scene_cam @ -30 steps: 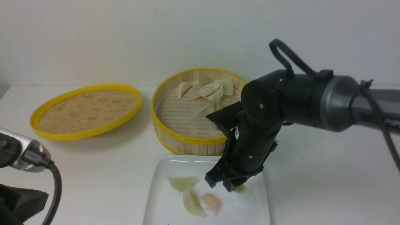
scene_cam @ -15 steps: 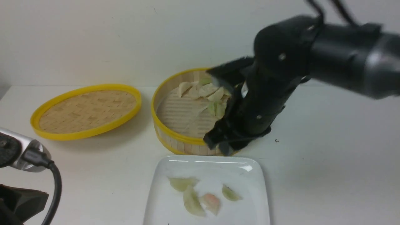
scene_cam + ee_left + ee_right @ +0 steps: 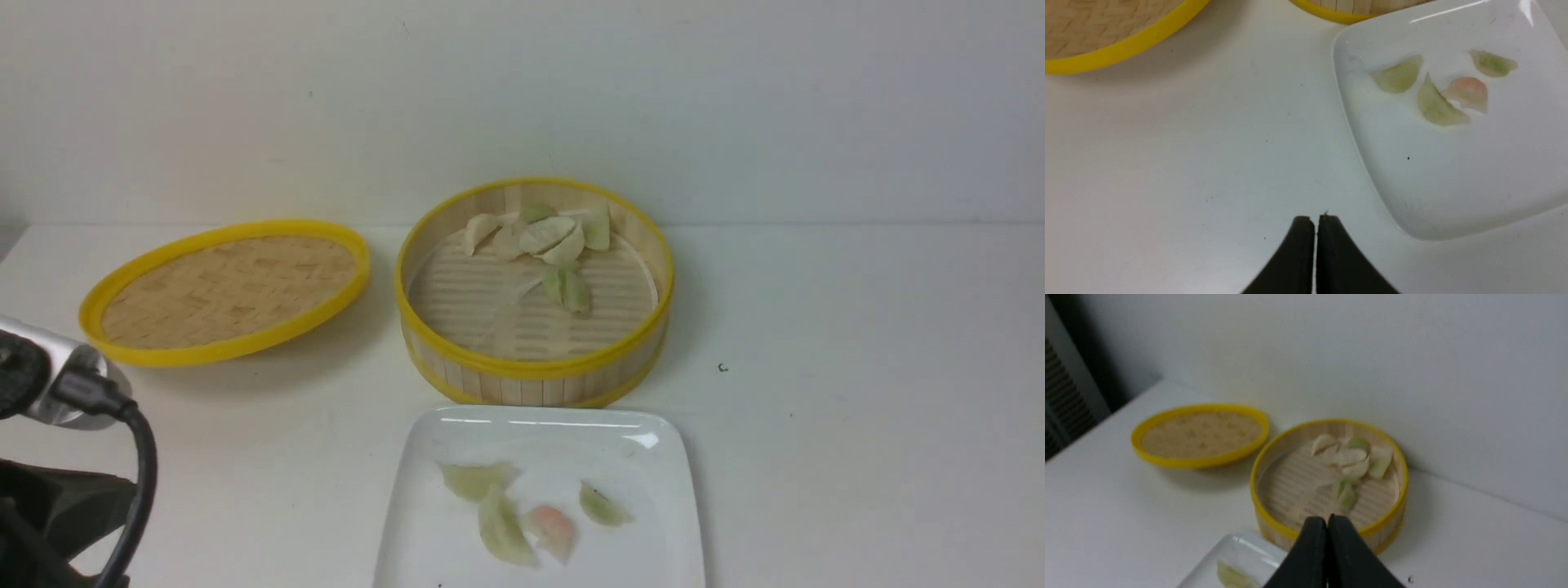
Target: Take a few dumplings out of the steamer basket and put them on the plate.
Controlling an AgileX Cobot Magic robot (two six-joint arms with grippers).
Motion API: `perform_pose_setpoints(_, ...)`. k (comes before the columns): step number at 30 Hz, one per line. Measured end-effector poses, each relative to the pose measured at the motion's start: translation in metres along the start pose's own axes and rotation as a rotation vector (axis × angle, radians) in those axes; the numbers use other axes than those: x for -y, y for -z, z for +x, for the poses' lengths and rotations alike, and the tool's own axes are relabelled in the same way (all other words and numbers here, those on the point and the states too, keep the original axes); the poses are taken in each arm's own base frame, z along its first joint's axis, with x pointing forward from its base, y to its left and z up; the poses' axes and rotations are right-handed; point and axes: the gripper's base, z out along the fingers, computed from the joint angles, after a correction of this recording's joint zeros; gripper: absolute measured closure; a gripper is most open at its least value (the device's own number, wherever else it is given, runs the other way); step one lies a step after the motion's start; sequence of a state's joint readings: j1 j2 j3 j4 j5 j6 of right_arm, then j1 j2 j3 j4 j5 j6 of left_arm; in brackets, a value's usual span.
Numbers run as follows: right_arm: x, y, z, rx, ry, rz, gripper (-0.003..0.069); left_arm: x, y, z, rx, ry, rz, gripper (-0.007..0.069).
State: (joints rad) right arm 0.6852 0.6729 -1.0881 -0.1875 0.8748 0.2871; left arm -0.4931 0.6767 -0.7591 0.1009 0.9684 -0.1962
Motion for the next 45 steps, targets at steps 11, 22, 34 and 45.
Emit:
perform_pose_setpoints(11, 0.035, 0.062, 0.124, 0.461, -0.032, 0.041, 0.0673, 0.003, 0.001, -0.013, 0.146, 0.003, 0.029, 0.0631)
perform_pose_setpoints(22, 0.038, 0.059, 0.133, 0.507, -0.089, 0.052, 0.0673, -0.003, 0.021, 0.020, 0.310, 0.051, 0.061, 0.0631)
perform_pose_setpoints(34, 0.038, 0.059, 0.133, 0.507, -0.088, 0.053, 0.0673, -0.004, 0.033, 0.049, 0.411, 0.195, 0.155, 0.0631)
perform_pose_setpoints(45, 0.038, 0.059, 0.133, 0.507, -0.088, 0.053, 0.0673, -0.006, 0.031, 0.051, 0.433, 0.118, 0.119, 0.0631)
